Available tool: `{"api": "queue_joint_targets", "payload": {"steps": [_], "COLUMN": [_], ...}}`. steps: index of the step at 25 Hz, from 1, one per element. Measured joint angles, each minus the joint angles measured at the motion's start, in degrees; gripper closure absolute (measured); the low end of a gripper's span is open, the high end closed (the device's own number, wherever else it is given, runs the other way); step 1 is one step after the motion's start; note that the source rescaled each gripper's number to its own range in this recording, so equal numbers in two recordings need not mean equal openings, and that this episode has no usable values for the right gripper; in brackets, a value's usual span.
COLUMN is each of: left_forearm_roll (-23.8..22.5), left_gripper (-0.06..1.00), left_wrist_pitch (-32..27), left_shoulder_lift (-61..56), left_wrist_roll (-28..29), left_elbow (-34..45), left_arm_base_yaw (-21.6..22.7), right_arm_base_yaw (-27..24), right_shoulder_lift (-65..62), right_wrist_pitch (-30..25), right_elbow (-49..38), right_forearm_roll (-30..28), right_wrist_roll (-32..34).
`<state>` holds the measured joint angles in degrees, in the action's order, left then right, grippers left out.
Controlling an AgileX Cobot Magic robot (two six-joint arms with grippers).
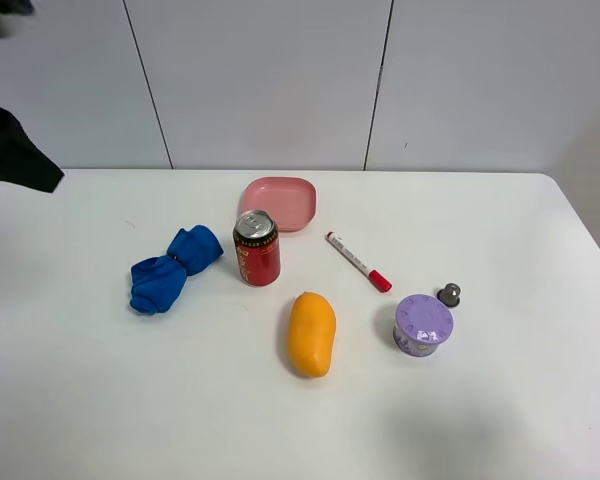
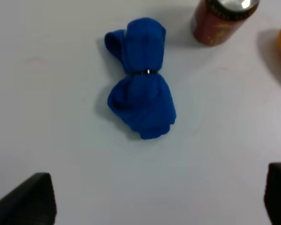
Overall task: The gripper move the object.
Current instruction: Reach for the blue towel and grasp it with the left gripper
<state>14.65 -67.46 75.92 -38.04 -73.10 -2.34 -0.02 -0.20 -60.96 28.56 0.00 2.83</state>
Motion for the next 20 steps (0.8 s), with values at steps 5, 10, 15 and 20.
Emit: {"api": "queue_joint_targets", "payload": {"steps": [5,10,15,20], "left_forearm_roll": [-4.93,-6.28,-6.72,-6.93], "left_gripper": [-0.01,-0.01,-0.01,-0.01], "left_wrist_pitch": [2.44,8.6,12.24,17.12], "left_shoulder_lift": [7.58,12.94,19.47,25.52], "left_wrist_roll": [-3.6,-2.5,0.44,2.16], "left_elbow": [0.0,0.0,0.0,0.0], "left_arm_base_yaw": [-7.32,-11.35,-11.62,-11.62], "right_arm_base_yaw": [0.02,0.0,0.02,0.02], "right_shoulder_lift": [0.0,0.0,0.0,0.0], "right_wrist_pitch": [0.0,0.0,0.0,0.0], "right_elbow": [0.0,0.0,0.0,0.0], "right_forearm_roll": [0.0,0.0,0.0,0.0], "right_wrist_roll": [0.0,0.0,0.0,0.0]}}
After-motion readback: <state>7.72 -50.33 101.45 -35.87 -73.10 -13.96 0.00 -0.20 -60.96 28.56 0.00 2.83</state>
